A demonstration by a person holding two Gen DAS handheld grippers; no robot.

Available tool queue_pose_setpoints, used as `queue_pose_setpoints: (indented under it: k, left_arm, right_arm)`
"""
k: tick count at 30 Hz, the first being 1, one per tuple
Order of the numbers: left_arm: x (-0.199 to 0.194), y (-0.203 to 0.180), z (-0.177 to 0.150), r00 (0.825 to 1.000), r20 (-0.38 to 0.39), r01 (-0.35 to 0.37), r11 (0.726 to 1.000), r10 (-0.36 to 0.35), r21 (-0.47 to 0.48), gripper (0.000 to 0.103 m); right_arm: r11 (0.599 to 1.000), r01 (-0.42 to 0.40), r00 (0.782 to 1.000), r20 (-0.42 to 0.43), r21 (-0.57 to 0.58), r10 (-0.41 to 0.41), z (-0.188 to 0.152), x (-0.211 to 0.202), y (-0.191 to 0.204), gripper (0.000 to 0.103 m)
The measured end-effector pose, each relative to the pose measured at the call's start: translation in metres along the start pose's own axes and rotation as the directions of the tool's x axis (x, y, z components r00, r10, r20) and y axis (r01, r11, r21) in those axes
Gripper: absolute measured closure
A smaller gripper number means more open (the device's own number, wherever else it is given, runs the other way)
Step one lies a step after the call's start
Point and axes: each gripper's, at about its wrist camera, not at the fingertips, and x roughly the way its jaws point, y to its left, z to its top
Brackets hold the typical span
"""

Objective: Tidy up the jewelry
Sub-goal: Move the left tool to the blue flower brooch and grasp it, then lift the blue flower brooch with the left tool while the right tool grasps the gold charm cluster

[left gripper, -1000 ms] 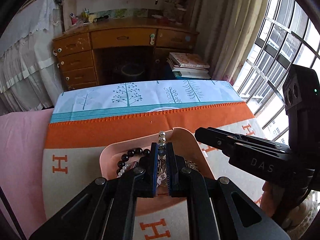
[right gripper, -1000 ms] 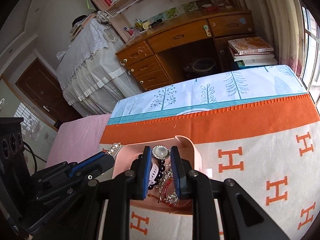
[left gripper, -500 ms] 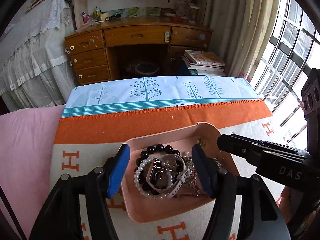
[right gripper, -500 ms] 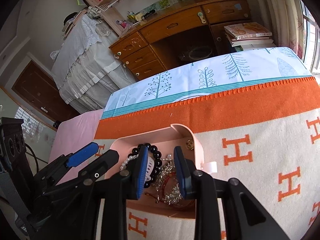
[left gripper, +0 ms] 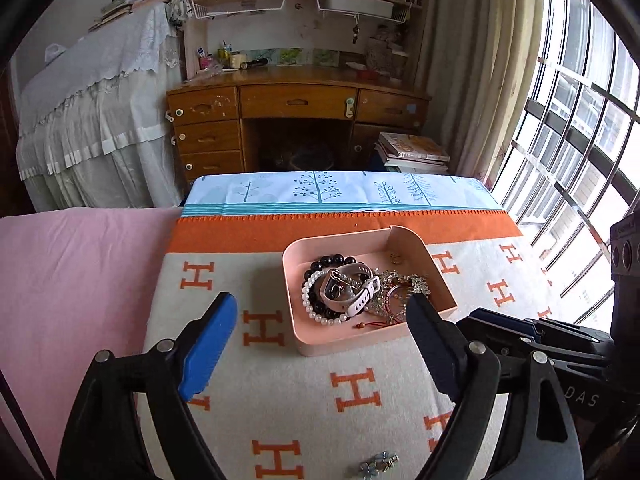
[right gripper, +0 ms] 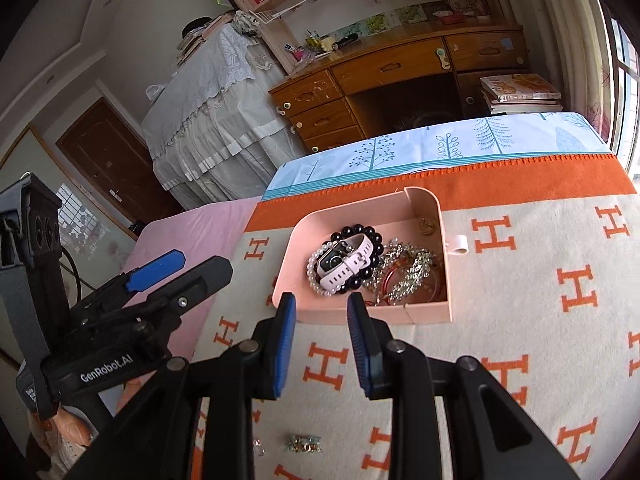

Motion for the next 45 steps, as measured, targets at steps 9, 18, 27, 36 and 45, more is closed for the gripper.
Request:
queue_pose_setpoints:
  k: [9, 18, 27, 36, 45]
  left_arm:
    - [-0.042, 0.01, -0.05, 0.998, 0.044, -0.033, 0.999, 0.034, -0.036, 0.017]
    - [-0.018, 0.0, -0.118, 0.998, -0.053, -0.015, 1.0, 0.015, 0.014, 0.017]
    - [0.017, -0.014, -0.167, 0.988, -0.154, 0.006, 1.0, -0.001, 0.03, 0.018]
    - [0.033, -0.016, -0.173, 0.983, -0.18, 0.035, 0.999, -0.03, 0.029, 0.04]
    - [0.033, -0.018, -0.17, 0.988, -0.141, 0.062, 0.997, -0.056, 0.041, 0.089]
  right_arm:
    - [0.999, -0.012, 0.999, 0.035, -0.043, 0.014, -0.044, -0.034, 0.013, 0.076]
    - [0.994, 0.027, 1.0, 0.014, -0.107, -0.026, -0.087, -0.028, 0.012, 0.075]
    - [0.982, 0.082, 0.995, -0.036, -0.168, -0.089, -0.127, -0.005, 0.0, 0.075]
    - [0.974, 0.078, 0.993, -0.073, -0.212, -0.095, -0.141, 0.007, 0.004, 0.075]
    - [0.965, 0.076, 0.991, -0.092, -0.25, -0.102, -0.147, 0.015, 0.013, 0.075]
